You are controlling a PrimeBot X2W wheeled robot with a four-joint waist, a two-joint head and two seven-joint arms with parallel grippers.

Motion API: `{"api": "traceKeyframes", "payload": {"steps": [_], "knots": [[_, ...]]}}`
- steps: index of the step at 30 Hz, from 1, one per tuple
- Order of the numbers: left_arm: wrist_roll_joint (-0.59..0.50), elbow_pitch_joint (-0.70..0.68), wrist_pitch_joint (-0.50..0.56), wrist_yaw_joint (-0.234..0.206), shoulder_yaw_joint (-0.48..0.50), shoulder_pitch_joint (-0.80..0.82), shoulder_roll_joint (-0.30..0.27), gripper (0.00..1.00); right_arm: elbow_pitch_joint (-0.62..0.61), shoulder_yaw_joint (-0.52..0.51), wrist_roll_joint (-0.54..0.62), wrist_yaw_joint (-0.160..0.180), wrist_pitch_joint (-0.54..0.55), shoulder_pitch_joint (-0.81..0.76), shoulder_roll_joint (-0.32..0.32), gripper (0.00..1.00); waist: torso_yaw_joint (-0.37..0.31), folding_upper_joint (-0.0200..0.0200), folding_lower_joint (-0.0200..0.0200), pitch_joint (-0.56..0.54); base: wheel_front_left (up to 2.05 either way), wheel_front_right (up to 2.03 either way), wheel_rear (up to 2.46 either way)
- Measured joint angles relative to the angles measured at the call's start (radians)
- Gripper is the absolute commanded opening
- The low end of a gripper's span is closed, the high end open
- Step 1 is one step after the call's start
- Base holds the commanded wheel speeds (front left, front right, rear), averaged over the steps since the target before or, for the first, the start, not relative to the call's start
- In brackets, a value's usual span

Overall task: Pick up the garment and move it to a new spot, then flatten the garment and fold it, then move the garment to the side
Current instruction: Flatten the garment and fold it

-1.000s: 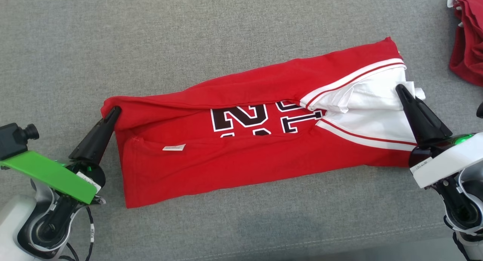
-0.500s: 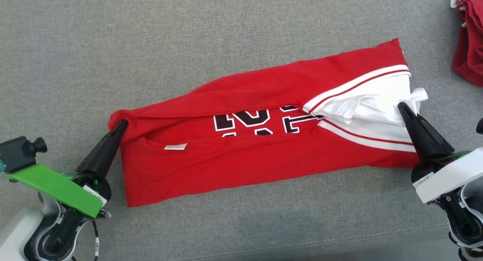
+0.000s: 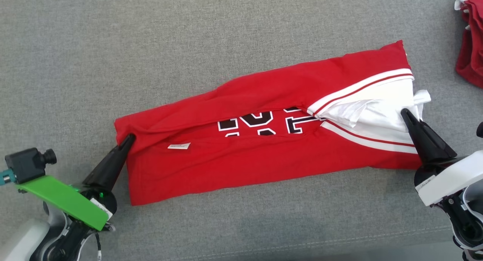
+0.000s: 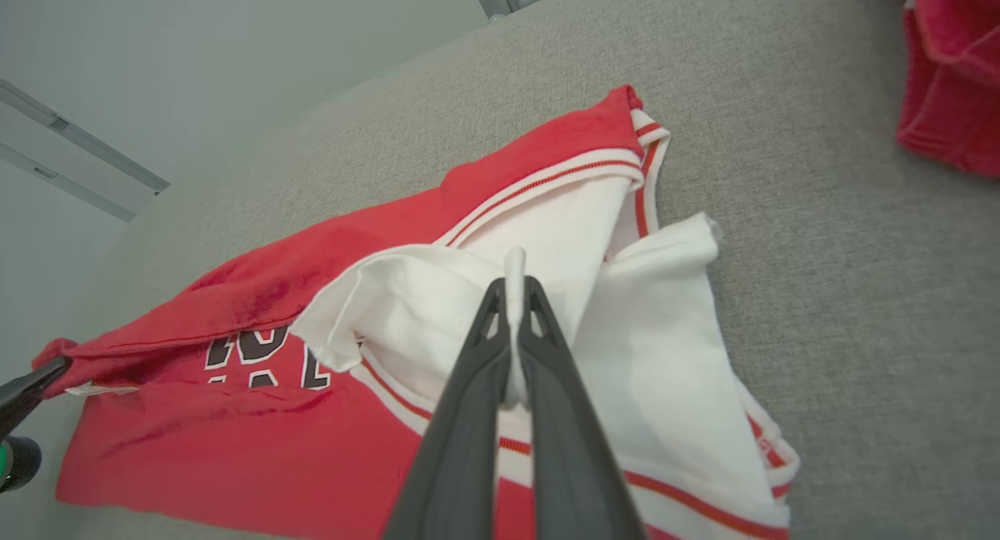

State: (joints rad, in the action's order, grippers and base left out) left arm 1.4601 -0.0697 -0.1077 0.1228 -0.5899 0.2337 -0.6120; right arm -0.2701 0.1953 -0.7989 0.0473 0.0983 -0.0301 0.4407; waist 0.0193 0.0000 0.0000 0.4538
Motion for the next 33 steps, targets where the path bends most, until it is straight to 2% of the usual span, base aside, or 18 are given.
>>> {"api": "traceKeyframes", "payload": {"steps": [1,2,3,4,7,14,19,22,28,33], "knots": [[-0.004,0.003,0.000,-0.001,-0.003,-0.008,-0.004,0.82,0.005,0.000,0.000,0.000,0.001,0.000,0.002,0.22,0.001,0.0000,0.0000,-0.001,0.00,0.00,0.00],[-0.007,0.008,0.003,-0.001,-0.011,-0.015,-0.008,1.00,0.010,0.000,0.000,0.004,0.003,-0.001,0.003,0.34,0.001,0.0000,0.0000,-0.002,0.00,0.00,0.00],[-0.009,0.010,0.011,-0.001,-0.021,-0.022,-0.011,1.00,0.015,0.000,0.001,0.007,0.004,-0.002,0.005,0.69,0.002,0.0000,0.0000,-0.003,0.00,0.00,0.00],[-0.009,0.013,0.017,-0.003,-0.030,-0.032,-0.012,1.00,0.019,0.000,0.008,0.007,0.005,-0.003,0.007,0.99,0.002,0.0000,0.0000,-0.004,0.00,0.00,0.00],[-0.043,0.026,0.033,-0.026,-0.054,-0.048,-0.026,1.00,0.026,0.000,0.012,0.007,0.018,-0.008,0.018,1.00,0.002,0.0000,0.0000,-0.008,0.00,0.00,0.00],[-0.076,0.035,0.020,-0.063,-0.041,-0.049,-0.049,1.00,0.018,-0.003,0.013,0.007,0.048,-0.021,0.051,1.00,0.003,0.0000,0.0000,-0.022,0.00,0.00,0.00],[-0.115,0.020,-0.017,-0.097,-0.009,-0.051,-0.081,1.00,0.009,-0.064,0.008,0.022,0.043,-0.019,0.060,1.00,0.005,0.0000,0.0000,-0.040,0.00,0.00,0.00],[-0.138,-0.005,-0.054,-0.124,0.022,-0.049,-0.082,1.00,0.033,-0.086,0.008,0.034,0.050,-0.016,0.073,1.00,0.011,0.0000,0.0000,-0.046,0.00,0.00,0.00],[-0.196,-0.051,-0.095,-0.171,0.034,-0.046,-0.078,1.00,0.094,-0.083,0.005,0.035,0.096,0.019,0.083,1.00,0.035,0.0000,0.0000,-0.050,0.00,0.00,0.00],[-0.284,-0.075,-0.132,-0.220,0.068,-0.027,-0.067,1.00,0.166,-0.068,0.006,0.044,0.126,0.082,0.085,1.00,0.065,0.0000,0.0000,-0.050,0.00,0.00,0.00]]}}
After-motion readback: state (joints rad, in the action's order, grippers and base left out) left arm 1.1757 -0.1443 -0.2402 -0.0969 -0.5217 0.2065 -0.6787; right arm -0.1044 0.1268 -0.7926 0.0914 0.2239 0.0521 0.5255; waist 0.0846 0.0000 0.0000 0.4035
